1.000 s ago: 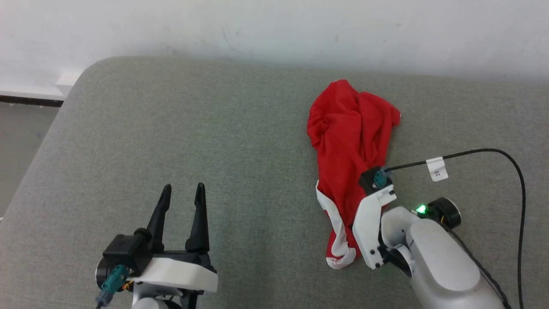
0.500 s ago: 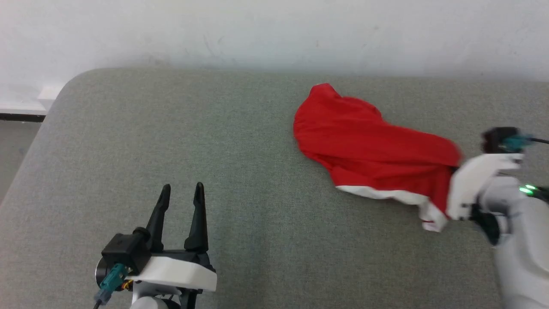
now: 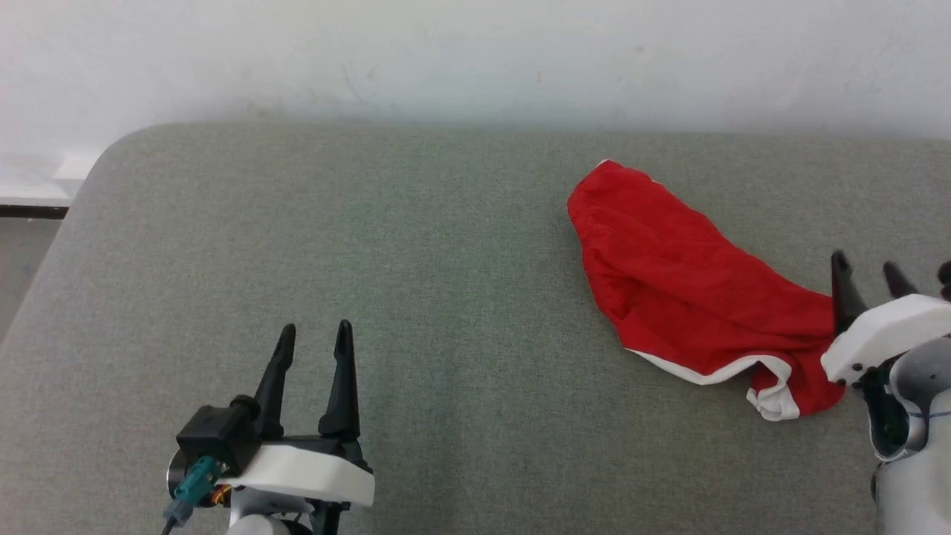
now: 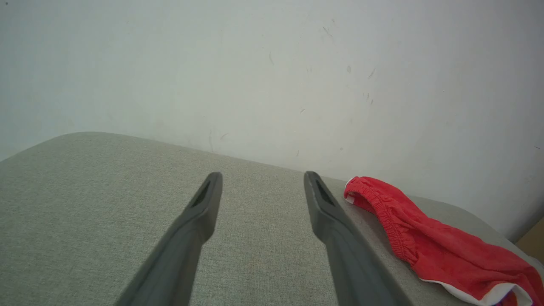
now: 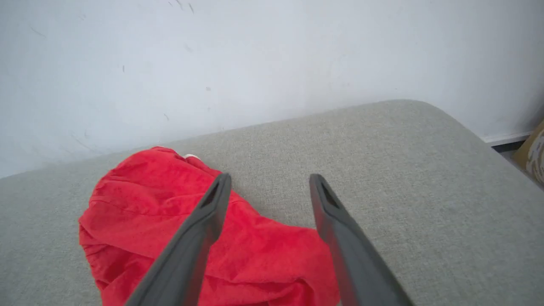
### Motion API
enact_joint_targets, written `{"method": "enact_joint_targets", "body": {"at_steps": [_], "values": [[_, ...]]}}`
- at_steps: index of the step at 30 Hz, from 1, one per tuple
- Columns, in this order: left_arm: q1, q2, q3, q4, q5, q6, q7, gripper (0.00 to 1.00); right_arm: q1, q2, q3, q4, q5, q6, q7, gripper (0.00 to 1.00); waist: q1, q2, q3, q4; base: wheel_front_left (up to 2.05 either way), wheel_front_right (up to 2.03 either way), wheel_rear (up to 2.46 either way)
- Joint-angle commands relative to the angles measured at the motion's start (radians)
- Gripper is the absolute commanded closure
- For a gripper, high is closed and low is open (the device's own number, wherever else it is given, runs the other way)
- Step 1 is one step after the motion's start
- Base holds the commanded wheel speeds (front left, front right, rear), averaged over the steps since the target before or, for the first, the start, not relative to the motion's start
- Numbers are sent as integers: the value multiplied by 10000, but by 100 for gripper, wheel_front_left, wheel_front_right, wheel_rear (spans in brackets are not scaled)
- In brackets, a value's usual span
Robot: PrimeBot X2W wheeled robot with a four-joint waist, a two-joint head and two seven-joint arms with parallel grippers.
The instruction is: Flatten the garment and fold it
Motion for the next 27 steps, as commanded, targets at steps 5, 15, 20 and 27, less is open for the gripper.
{"method": "enact_joint_targets", "body": {"at_steps": [5,15,20,27], "values": [[-110,-23,-40,115,-150,-46,-47,0,1707,93,469,-1417,735,-9,-1547,0,0,1,-251,-21,0,0,0],[59,-23,-111,116,-252,5,-47,0,4053,104,1601,-1914,2187,-9,-2162,0,0,1,-420,-183,0,0,0],[25,-23,-112,97,-261,17,-47,0,3655,105,2201,-2016,2080,-9,-1401,0,0,1,-343,-237,0,0,0],[-191,-24,-249,79,-267,-32,-47,0,1367,106,3690,-1426,947,-9,1613,0,0,1,-15,-22,0,0,0]]}}
